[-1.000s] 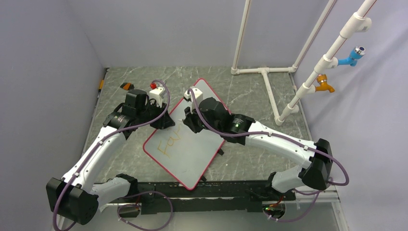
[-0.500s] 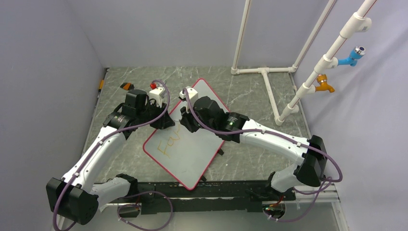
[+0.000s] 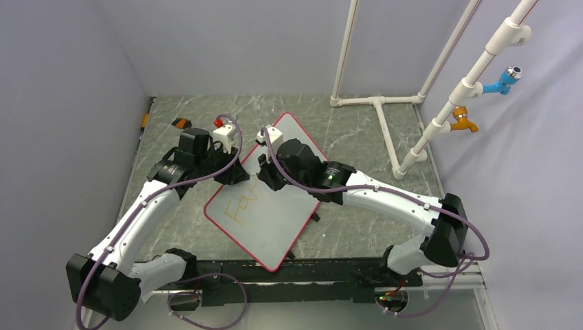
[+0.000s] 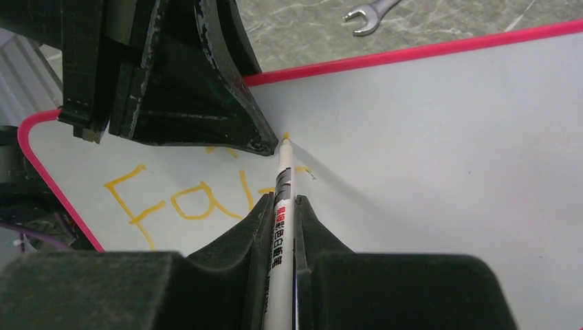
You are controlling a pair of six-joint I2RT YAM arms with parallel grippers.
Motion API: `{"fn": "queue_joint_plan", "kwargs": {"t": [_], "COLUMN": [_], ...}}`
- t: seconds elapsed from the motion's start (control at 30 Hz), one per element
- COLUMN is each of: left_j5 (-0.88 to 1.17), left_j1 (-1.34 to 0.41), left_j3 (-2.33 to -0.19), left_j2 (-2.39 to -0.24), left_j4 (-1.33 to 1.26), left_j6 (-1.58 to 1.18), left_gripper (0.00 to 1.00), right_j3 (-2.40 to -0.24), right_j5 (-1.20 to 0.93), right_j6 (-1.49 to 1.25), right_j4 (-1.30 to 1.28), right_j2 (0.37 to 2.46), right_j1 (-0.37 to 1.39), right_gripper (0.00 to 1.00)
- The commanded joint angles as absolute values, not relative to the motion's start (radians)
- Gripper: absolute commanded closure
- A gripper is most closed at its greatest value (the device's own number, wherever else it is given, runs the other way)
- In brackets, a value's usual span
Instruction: Write a sentence on the whiteboard
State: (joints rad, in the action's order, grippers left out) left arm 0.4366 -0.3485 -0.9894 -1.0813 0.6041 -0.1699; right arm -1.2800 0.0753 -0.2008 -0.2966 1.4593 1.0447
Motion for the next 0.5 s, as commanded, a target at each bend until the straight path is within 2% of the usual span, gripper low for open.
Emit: {"fn": "queue_joint_plan", "kwargs": {"t": [0.0, 0.47], "left_j5": [0.312, 0.312], "left_j1": [-0.348, -0.347], "left_j3": [-0.988, -0.988], "left_j2": [-1.070, -1.072], "left_j4": [0.574, 0.574], "left_j6": [-0.057, -0.057], "left_gripper": [1.00, 1.00], "right_j3": [-1.246, -1.171], "right_j5": [0.056, 0.042], "right_j6": [-0.205, -0.236], "right_j4": [-0.289, -0.300], "right_j2": [1.429, 1.391], "right_j1": [1.042, 1.046], "right_gripper": [1.00, 1.00]}}
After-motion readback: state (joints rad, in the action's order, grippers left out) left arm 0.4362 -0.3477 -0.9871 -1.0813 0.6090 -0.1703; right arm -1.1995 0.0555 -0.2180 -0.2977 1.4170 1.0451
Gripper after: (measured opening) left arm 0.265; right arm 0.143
